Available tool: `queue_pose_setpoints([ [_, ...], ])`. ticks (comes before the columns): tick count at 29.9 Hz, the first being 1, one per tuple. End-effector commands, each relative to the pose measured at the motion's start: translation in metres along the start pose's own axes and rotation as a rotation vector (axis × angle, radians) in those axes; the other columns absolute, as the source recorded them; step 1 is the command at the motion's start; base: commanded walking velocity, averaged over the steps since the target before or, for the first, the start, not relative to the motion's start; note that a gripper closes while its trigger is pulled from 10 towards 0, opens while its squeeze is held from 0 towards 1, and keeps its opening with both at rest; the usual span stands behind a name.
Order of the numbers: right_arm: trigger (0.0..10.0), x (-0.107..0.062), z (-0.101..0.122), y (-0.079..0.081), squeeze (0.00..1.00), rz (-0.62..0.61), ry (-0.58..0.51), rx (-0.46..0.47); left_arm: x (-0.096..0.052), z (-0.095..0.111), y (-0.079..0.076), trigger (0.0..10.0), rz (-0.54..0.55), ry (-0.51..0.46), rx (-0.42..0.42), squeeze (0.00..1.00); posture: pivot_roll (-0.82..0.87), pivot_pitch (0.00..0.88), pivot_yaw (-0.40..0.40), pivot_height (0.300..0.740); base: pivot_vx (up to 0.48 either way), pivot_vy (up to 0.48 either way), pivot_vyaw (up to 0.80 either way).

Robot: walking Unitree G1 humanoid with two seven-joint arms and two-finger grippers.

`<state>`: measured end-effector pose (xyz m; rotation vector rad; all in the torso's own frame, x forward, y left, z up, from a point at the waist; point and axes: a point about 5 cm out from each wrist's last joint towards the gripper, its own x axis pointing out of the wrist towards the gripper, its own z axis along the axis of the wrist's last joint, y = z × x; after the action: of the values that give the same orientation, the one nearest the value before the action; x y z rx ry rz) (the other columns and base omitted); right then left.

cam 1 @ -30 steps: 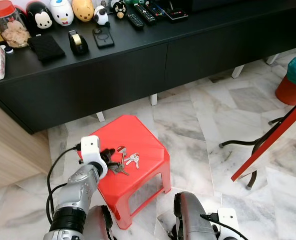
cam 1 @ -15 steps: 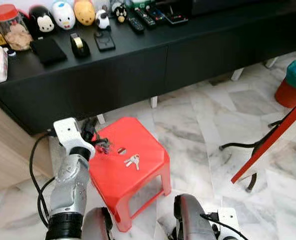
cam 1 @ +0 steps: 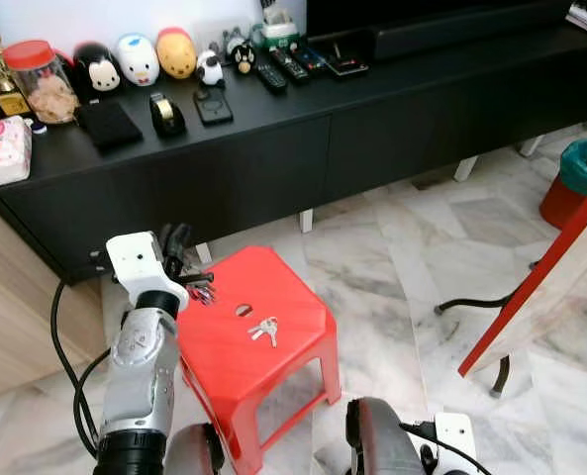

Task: Hang keys on a hook

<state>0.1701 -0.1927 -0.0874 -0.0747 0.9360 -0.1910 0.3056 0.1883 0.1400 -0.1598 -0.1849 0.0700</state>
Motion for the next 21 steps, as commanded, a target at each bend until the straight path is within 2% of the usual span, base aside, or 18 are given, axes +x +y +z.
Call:
queue_pose_setpoints([
  [1,10.0,-0.0029,-0.0117,0.0089,0.0,0.034,0.039,0.031,-0.0015,-0.0046,-0.0003,10.0,0.001,0.01,0.003,0.0,-0.14,0.025,0.001,0.593,0.0,0.0,0.0],
  [4,10.0,-0.0044,-0.0154,0.0115,0.0,0.065,0.037,0.073,-0.0012,-0.0086,-0.0027,10.0,-0.014,0.022,-0.022,0.0,-0.14,0.018,0.004,0.593,0.0,0.0,0.0],
  [10,10.0,-0.0055,-0.0163,0.0131,0.0,0.067,0.018,0.083,0.0001,-0.0124,-0.0073,10.0,-0.044,0.044,-0.032,0.0,-0.14,0.031,0.001,0.593,0.0,0.0,0.0],
  [19,10.0,-0.0047,-0.0175,0.0082,0.0,0.058,0.04,0.075,0.0007,-0.0105,-0.0061,10.0,-0.034,0.034,-0.037,0.0,-0.13,0.055,-0.001,0.593,0.0,0.0,0.0],
  [21,10.0,-0.0044,-0.0139,0.0114,0.0,0.053,0.024,0.096,0.0008,-0.01,-0.0056,10.0,-0.035,0.034,-0.038,0.0,-0.13,0.061,0.001,0.593,0.0,0.0,0.0],
])
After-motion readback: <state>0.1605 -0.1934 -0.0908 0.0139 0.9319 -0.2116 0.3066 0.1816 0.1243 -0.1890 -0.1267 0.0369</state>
